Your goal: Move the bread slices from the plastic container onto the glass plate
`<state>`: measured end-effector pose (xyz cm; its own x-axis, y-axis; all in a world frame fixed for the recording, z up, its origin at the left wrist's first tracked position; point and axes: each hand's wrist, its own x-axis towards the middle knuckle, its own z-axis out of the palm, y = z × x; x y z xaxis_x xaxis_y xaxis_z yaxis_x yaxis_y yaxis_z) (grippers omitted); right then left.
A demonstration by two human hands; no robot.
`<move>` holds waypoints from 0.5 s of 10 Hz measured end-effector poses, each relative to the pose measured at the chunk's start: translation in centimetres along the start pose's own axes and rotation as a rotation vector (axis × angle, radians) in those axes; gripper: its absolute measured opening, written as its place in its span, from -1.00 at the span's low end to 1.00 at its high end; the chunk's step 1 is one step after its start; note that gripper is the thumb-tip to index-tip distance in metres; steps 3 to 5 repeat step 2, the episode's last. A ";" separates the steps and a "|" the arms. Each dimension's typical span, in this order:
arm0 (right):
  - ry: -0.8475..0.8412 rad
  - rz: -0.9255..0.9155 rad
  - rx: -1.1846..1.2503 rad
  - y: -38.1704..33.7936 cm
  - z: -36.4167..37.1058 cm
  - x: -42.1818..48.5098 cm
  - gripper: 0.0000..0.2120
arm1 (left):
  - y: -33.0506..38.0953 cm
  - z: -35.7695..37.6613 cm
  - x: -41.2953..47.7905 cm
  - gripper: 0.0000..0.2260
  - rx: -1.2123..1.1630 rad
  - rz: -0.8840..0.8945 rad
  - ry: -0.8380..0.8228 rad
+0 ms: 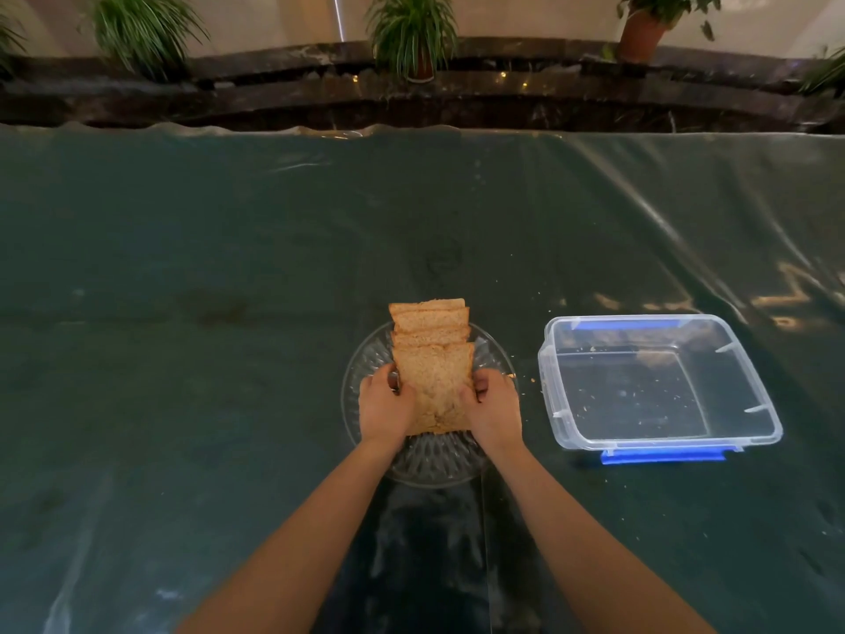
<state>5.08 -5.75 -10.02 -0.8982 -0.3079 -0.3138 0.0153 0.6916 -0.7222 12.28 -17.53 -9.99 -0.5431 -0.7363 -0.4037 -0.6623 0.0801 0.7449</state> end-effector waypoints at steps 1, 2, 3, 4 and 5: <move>-0.030 -0.019 -0.053 -0.5 -0.6 -0.4 -0.62 | 0.3 -0.6 -0.2 -0.56 0.050 -0.008 -0.025; -0.059 -0.026 -0.142 -0.8 -1.1 -0.3 -0.55 | 0.0 -0.9 0.1 -0.50 0.130 0.016 -0.068; -0.059 -0.026 -0.142 -0.8 -1.1 -0.3 -0.55 | 0.0 -0.9 0.1 -0.50 0.130 0.016 -0.068; -0.059 -0.026 -0.142 -0.8 -1.1 -0.3 -0.55 | 0.0 -0.9 0.1 -0.50 0.130 0.016 -0.068; -0.059 -0.026 -0.142 -0.8 -1.1 -0.3 -0.55 | 0.0 -0.9 0.1 -0.50 0.130 0.016 -0.068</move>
